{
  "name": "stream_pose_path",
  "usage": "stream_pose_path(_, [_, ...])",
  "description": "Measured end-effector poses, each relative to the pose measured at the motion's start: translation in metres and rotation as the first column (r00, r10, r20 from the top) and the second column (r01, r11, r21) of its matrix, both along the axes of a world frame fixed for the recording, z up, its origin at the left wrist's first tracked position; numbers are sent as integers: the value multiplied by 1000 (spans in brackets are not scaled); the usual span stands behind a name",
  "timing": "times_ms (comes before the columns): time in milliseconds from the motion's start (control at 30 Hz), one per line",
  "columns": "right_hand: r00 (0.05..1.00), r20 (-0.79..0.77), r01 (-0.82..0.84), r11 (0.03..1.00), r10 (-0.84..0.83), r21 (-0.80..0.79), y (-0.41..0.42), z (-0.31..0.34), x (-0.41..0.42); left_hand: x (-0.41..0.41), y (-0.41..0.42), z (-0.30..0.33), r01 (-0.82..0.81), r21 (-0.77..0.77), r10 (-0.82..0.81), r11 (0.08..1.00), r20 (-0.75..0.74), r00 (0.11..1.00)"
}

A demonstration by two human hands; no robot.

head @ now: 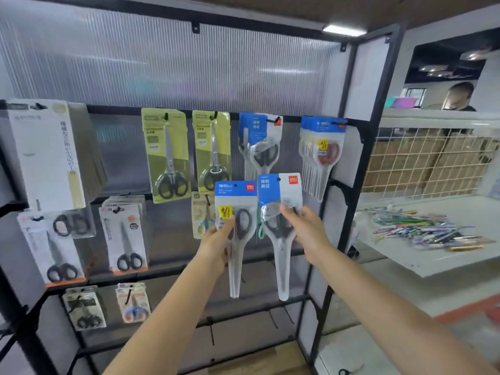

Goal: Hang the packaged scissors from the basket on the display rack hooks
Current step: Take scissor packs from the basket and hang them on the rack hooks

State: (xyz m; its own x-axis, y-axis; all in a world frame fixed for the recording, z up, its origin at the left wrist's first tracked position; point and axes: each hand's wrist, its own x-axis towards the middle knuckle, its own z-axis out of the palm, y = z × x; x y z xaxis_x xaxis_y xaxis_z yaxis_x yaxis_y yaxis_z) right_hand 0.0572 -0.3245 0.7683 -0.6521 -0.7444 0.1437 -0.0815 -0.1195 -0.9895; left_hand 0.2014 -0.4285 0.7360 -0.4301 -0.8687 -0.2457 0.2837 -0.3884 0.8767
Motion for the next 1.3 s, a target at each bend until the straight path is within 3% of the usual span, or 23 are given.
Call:
stream_pose_path(267, [995,-95,-10,987,-5,-161,-48,61,-34,-27,-34,23,-22,-34,18,999,-133,991])
stream_pose_path(467, [996,-84,-63,965,43,-255,-72,90,-52,-45,-58,31,-59,-85,51,995,-95,994])
stream_pose_path(733, [998,1,-56,970,58,-235,-92,84,-59,-56,-72,23,-90,-82,82,993,-89,993])
stream_pose_path(1300, [994,2,105,981,-106,-163,-102,105,-64,-63,-61,15,-97,-21,94,995,-116,989])
